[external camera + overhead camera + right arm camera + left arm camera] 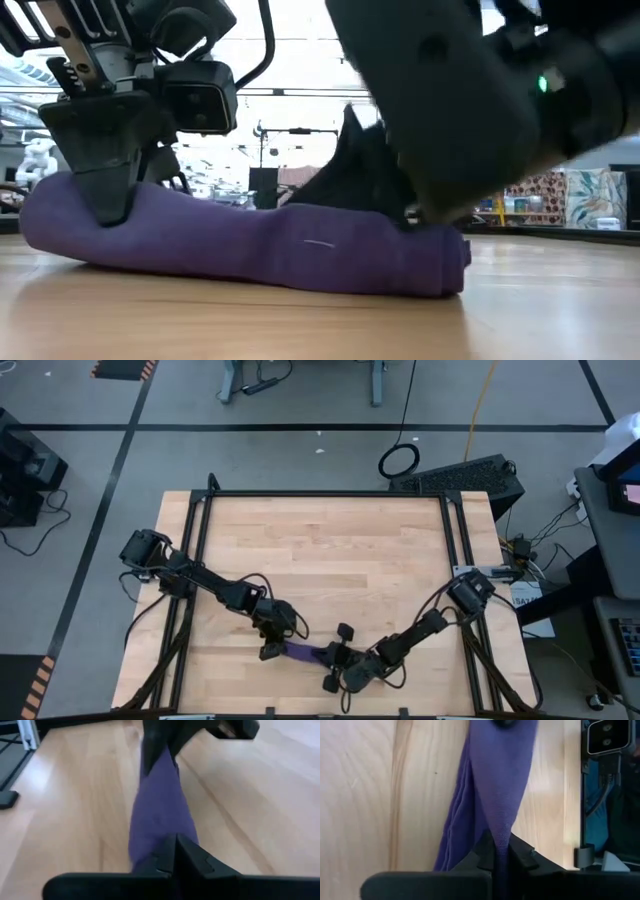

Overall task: Roll towel
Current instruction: Roll the purple towel

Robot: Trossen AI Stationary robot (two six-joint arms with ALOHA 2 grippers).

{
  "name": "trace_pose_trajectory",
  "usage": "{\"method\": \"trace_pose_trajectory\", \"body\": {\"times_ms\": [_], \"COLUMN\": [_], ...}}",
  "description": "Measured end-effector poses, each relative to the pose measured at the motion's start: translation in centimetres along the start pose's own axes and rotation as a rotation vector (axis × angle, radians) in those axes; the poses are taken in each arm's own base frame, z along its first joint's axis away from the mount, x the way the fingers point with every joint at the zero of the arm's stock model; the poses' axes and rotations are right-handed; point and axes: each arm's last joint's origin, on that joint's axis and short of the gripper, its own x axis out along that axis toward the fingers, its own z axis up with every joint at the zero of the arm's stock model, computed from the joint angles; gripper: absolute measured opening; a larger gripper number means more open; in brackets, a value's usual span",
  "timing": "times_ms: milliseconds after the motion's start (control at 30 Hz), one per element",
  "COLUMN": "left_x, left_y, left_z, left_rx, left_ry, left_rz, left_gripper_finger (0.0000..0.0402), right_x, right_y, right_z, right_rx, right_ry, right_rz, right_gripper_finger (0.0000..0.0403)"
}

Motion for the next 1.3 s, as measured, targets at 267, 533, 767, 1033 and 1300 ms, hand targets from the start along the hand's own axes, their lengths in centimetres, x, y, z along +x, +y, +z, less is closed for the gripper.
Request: {"method": "trace_pose_trajectory", "body": {"times_ms": [267,533,767,1033,1300], "left_x": [0.0,-2.4,-6.0,-3.1,1.0], "left_y": [0.2,0.5,-2.8,-6.1,-3.1], "left_z": [-0.4,-1.3,-1.0,-2.5,-4.3], "left_rx": [0.068,0.094,0.26,0.613,0.588], "left_ry": [0.053,0.162,-0.096,-0.464,-0.481], "left_rz": [0.001,0.028,0.166,0.182,0.204], "left_gripper_finger": [0.0057,0.0118,0.0129,0.0107,0.0007], "right_x": [0.8,0.7,0.8,0.8,0.8], "right_y": [-0.3,-0.3,-0.3,-0.3,-0.3], "right_z": [-1.4,-1.6,-1.7,-1.8,-1.8], "right_rx": [0.073,0.08,0.08,0.077,0.064], "right_ry": [0.011,0.03,0.033,0.034,0.033], "right_rz": [-0.02,-0.007,-0.006,-0.006,-0.003], "right_gripper_finger": [0.0001,0.0001,0.0001,0.0,0.0]}}
